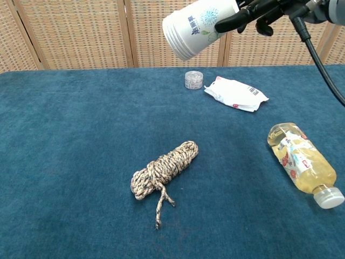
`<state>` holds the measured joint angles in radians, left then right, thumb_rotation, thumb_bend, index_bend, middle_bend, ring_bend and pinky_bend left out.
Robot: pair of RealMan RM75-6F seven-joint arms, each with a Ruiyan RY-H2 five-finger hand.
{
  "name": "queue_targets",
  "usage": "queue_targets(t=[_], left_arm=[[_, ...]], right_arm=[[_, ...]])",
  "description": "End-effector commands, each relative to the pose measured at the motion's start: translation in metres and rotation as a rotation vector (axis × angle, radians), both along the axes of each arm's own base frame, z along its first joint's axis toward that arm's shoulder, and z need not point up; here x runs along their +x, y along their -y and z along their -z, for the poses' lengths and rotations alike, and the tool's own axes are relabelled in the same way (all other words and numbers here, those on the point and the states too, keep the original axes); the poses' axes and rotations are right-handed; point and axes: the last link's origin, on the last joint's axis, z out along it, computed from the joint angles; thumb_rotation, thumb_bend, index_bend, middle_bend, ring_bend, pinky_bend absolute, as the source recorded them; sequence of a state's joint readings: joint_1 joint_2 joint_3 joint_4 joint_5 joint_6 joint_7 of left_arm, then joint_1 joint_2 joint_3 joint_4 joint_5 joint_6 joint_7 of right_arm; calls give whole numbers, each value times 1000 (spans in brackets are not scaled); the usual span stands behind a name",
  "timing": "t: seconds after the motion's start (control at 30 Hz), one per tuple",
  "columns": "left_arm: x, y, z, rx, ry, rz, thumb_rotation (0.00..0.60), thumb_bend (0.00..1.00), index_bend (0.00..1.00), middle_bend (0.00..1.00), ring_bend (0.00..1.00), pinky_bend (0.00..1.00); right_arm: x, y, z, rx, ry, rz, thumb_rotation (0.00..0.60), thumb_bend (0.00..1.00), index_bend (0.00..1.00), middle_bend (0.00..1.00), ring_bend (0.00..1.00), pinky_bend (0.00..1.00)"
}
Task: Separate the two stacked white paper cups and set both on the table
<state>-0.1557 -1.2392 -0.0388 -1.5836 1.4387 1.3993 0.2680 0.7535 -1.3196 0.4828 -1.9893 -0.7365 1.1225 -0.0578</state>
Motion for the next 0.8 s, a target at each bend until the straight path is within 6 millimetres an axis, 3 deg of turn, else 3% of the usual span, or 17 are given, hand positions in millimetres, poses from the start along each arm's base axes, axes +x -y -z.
queue_targets(t=[0.03, 0.27, 0.47, 0.8], left_arm=[[0, -2, 2, -5, 20, 3, 600, 134, 0, 0, 0, 0], [-1, -10, 6, -20, 89, -2, 600, 134, 0, 0, 0, 0], [8, -24, 10, -20, 305, 7, 600, 134, 0, 0, 0, 0], [52, -67, 28, -123, 982, 41, 600, 135, 0, 0, 0, 0]], right_arm=[[8, -4, 4, 48, 69, 28, 600, 285, 782, 681, 579, 832], [12, 0, 13, 107, 144, 80, 600, 285, 782, 682, 582, 833], [15, 7, 17, 89, 127, 83, 600, 285, 782, 683, 583, 834], [26, 14, 17, 87, 145, 98, 600, 287, 782, 683, 583, 834]])
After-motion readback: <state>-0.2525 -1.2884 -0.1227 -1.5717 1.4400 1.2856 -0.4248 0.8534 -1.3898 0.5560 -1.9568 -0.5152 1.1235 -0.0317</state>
